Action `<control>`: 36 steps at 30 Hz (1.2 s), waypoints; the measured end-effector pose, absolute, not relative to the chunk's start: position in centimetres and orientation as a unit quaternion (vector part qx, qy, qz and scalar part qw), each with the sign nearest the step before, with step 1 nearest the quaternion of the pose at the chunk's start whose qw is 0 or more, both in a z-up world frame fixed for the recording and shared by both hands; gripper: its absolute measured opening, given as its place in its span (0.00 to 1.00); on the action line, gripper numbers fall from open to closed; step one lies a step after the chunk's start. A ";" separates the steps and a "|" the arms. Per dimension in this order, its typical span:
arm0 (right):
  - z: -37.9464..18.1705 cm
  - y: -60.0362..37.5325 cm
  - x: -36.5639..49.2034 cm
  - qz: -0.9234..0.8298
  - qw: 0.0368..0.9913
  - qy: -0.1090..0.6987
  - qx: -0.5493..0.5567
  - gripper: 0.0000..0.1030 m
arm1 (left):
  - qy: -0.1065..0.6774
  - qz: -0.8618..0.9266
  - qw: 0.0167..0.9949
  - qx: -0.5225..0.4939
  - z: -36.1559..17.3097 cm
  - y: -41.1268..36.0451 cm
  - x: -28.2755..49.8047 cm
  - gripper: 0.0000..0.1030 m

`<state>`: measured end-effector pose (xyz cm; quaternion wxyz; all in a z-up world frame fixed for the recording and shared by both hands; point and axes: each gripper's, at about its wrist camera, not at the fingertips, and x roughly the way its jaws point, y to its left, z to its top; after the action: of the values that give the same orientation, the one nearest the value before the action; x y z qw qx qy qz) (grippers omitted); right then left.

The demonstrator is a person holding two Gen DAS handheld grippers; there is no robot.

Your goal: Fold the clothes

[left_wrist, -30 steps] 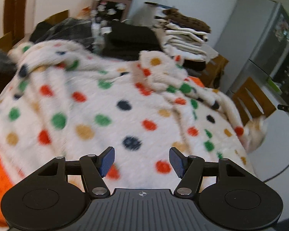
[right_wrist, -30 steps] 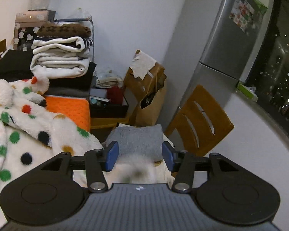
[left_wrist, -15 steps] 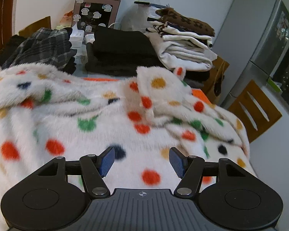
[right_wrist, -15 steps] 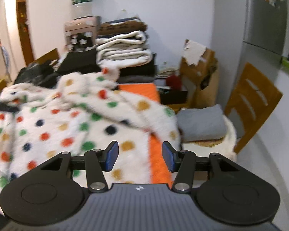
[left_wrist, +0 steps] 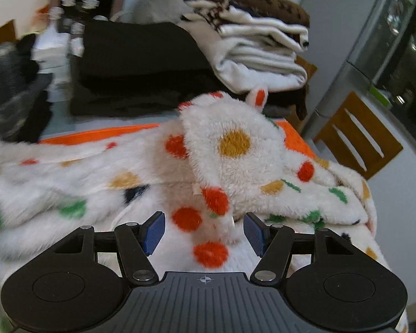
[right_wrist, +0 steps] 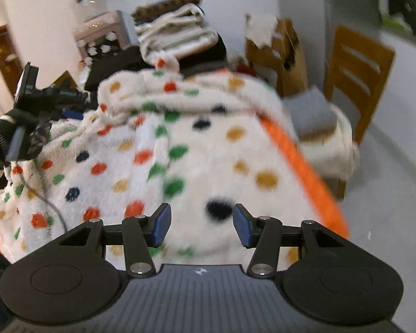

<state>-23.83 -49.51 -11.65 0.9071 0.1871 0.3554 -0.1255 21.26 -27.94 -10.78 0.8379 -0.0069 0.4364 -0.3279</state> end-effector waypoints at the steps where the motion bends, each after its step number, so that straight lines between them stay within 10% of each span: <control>1: -12.6 -48.9 -24.0 -0.131 0.901 0.360 0.202 0.54 | 0.440 -0.334 0.834 -0.007 -11.2 -28.3 21.8 0.63; 7: -17.5 -45.7 -24.2 -0.152 0.872 0.383 0.263 0.54 | 0.465 -0.352 0.812 -0.012 -14.0 -30.2 24.9 0.55; 10: -19.3 -44.3 -24.1 -0.156 0.860 0.391 0.287 0.53 | 0.467 -0.370 0.803 -0.016 -14.2 -30.9 26.3 0.09; 14: -19.3 -42.6 -24.3 -0.152 0.859 0.382 0.307 0.10 | 0.429 -0.383 0.818 -0.004 -12.3 -31.9 27.7 0.08; 20: -16.1 -37.8 -24.4 -0.149 0.888 0.394 0.183 0.06 | 0.395 -0.381 0.836 -0.007 -9.1 -33.2 30.7 0.07; 25: -18.1 -34.9 -24.0 -0.119 0.883 0.428 0.152 0.08 | 0.404 -0.388 0.828 0.025 -10.6 -33.5 31.7 0.13; 30: -18.7 -34.1 -24.3 -0.119 0.877 0.434 0.165 0.21 | 0.409 -0.394 0.823 0.003 -10.9 -30.5 31.8 0.56; 36: -14.8 -33.3 -24.5 -0.139 0.893 0.402 0.150 0.25 | 0.378 -0.399 0.835 -0.016 -7.9 -24.3 30.2 0.65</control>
<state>-24.48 -33.27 -14.79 0.8926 0.1505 0.4019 -0.1385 30.20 -24.26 -7.87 0.8350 -0.0165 0.3785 -0.3992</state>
